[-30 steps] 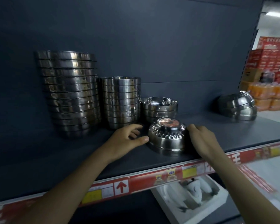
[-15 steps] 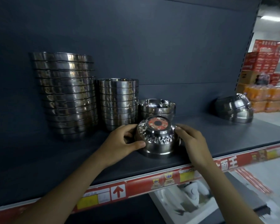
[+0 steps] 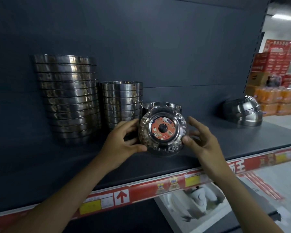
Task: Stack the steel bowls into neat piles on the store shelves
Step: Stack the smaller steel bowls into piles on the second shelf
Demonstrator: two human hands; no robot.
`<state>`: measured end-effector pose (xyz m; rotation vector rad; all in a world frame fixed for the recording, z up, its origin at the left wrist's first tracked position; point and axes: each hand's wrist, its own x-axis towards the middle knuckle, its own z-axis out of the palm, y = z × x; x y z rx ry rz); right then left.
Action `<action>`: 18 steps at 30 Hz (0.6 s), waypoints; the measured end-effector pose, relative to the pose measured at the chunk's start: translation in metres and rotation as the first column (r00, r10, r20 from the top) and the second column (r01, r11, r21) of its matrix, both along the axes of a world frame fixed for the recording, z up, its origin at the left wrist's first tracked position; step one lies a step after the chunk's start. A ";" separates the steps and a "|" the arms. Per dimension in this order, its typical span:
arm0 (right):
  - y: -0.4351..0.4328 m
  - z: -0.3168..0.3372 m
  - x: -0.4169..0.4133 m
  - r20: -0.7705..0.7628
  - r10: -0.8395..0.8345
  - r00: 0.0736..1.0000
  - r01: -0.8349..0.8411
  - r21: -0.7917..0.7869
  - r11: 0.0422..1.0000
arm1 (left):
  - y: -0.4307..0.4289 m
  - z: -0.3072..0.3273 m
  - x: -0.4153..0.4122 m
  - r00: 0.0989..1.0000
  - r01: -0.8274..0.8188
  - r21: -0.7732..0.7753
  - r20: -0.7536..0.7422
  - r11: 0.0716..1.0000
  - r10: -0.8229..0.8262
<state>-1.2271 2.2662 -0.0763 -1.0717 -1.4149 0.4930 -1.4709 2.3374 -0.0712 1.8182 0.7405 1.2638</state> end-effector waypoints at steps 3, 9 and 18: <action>0.000 0.002 0.000 -0.086 0.056 0.995 -0.056 0.000 0.998 | 0.000 0.000 0.000 1.000 0.014 -0.012 0.012 1.000 -0.014; 0.001 -0.001 0.005 -0.059 0.106 0.993 -0.107 -0.006 0.994 | -0.002 0.001 -0.001 1.000 0.022 0.007 0.000 1.000 -0.022; 0.008 -0.005 0.008 0.076 0.063 0.995 -0.064 0.005 0.998 | -0.006 0.004 0.001 0.999 0.021 0.058 -0.031 0.998 -0.019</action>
